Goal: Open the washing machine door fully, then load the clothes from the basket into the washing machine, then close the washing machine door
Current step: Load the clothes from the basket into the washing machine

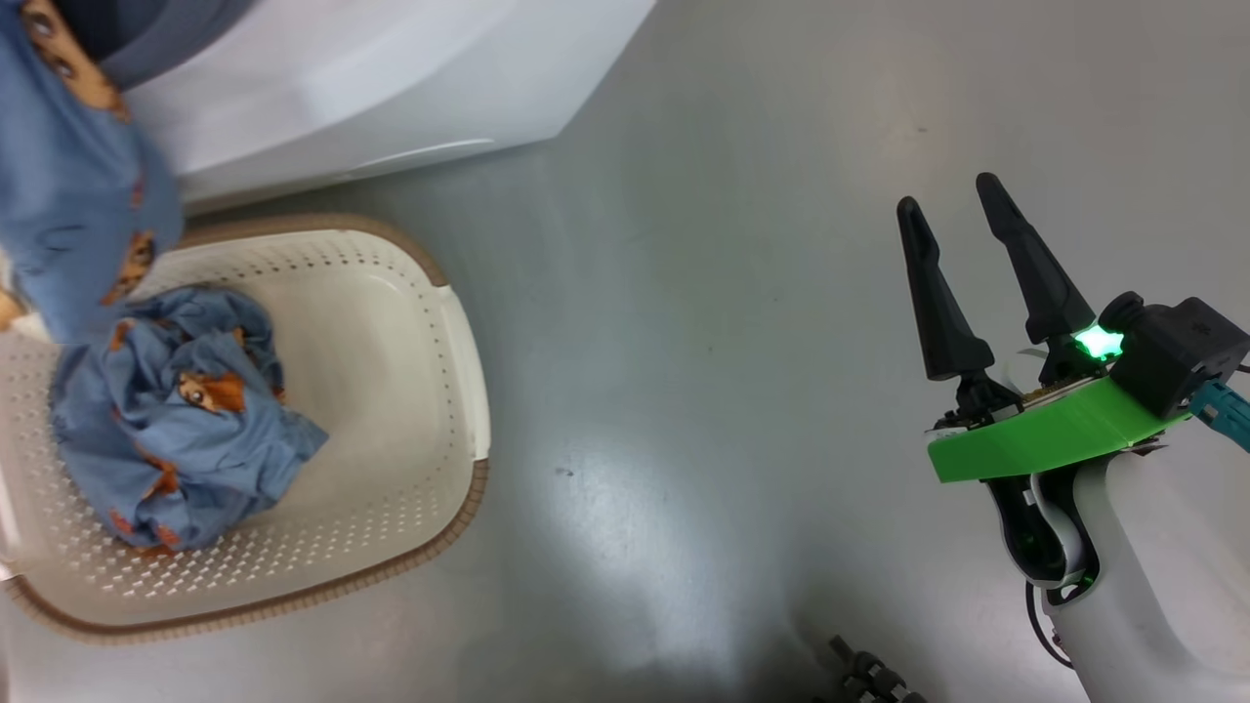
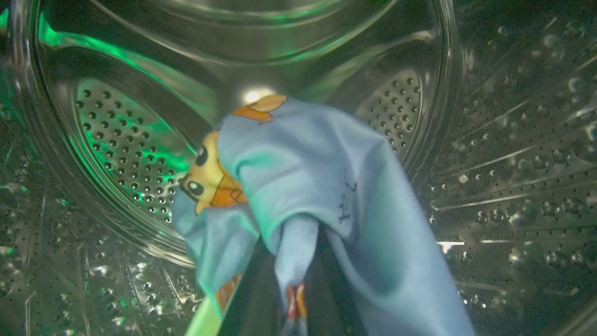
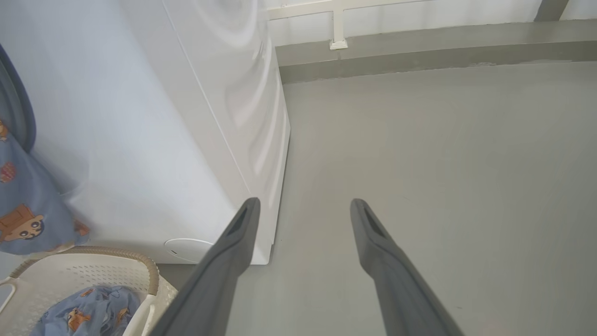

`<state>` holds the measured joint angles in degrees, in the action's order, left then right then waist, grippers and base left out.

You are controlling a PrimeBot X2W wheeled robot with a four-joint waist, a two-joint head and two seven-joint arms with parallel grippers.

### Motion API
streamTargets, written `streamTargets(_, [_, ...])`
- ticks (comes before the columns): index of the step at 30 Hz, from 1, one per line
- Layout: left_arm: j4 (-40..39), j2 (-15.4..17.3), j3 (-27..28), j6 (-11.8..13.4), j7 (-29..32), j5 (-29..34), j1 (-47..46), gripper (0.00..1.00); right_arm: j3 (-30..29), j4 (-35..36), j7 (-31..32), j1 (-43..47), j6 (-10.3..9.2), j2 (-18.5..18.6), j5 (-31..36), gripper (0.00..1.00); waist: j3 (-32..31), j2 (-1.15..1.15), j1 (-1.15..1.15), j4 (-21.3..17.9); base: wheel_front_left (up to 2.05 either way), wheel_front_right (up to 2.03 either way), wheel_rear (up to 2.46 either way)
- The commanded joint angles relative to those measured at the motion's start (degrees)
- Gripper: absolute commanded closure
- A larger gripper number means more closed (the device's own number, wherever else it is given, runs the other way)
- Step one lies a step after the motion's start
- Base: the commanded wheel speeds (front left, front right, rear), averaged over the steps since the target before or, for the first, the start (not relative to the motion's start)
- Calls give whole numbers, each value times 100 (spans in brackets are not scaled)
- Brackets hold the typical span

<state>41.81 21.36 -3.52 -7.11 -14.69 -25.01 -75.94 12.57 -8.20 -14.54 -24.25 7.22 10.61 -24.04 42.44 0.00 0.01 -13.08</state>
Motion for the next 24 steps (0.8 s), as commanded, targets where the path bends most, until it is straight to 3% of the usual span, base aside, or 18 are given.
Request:
streamTargets(1, [-237,227,183,-33,-30,95,10,100,71,118,-46,117,26,23,76,0,39,0,-1,-74,0,0,0])
streamTargets(5, [-86,66,444,-35,-30,260,187,100,110,67,-46,110,26,-10,81,0,-54,0,-1,-98,0,0,0])
streamTargets(6, [109,21,441,-35,-30,265,205,73,127,53,-46,110,26,-15,81,0,-82,0,-1,-102,0,0,0])
streamTargets(7, [311,-14,404,-35,-30,267,210,25,143,39,-46,110,26,-19,80,0,-108,0,-1,-105,0,0,0])
streamTargets(8, [527,-46,344,-36,-30,257,208,0,157,24,-46,111,26,-22,79,0,-132,0,-1,-108,0,0,0])
streamTargets(15, [1707,-175,-35,-36,71,23,85,0,207,-62,-46,118,26,-20,52,0,-333,0,-1,-92,0,0,0])
streamTargets(24, [2125,-250,-380,-37,-8,-373,553,0,361,-250,-46,125,26,-10,-27,0,-943,0,-1,-70,0,0,0])
